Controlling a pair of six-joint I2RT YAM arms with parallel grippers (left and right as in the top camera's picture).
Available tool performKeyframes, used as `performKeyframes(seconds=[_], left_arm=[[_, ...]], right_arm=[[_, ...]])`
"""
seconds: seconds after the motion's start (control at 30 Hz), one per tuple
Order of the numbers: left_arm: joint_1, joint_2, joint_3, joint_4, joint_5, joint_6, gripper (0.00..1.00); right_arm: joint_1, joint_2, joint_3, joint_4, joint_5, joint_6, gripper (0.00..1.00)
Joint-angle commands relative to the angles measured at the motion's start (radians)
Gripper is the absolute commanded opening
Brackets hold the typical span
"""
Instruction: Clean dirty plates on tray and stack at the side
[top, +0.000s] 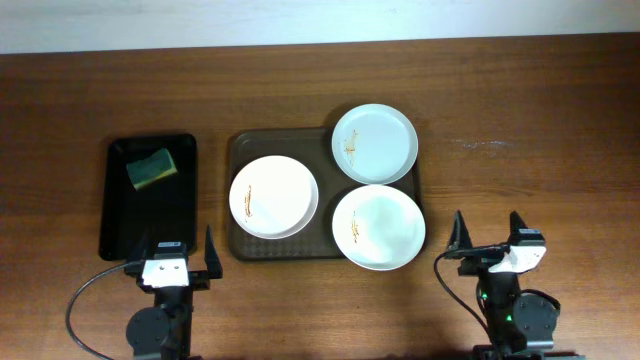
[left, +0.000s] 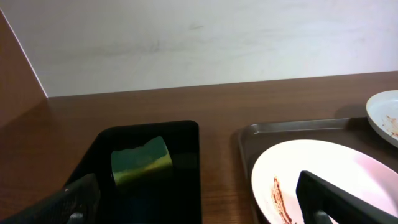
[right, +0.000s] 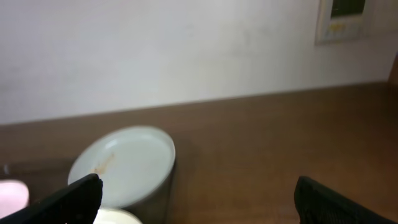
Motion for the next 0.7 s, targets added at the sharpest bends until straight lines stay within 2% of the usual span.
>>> performKeyframes(seconds=[0.0, 0.17, 0.23, 0.33, 0.47, 0.57, 0.67], left_arm=[[0.003, -0.008, -0.006, 0.018, 0.013, 0.016, 0.99], [0.003, -0.007, 0.023, 0.069, 0.024, 0.013, 0.99], [0.003, -0.003, 0.088, 0.062, 0.031, -0.069, 0.99], [0.003, 0.045, 0.222, -0.014, 0.030, -0.079, 0.99], [0.003, 0.230, 0.465, -0.151, 0.031, -0.079, 0.99], [0.002, 0.419, 0.664, -0.265, 0.040, -0.079, 0.99], [0.003, 0.646, 0.900, -0.443, 0.083, -0.079, 0.99]], right_arm=[[-0.003, -0.007, -0.005, 0.050, 0.016, 0.001, 0.98], [-0.003, -0.007, 0.037, 0.055, -0.007, 0.000, 0.98], [-0.003, -0.006, 0.106, 0.053, -0.007, -0.004, 0.98], [-0.003, 0.004, 0.198, 0.025, -0.007, -0.004, 0.98], [-0.003, 0.109, 0.366, -0.068, -0.011, -0.004, 0.99], [-0.003, 0.291, 0.545, -0.185, -0.022, -0.004, 0.98], [-0.003, 0.518, 0.763, -0.325, -0.052, -0.004, 0.98]])
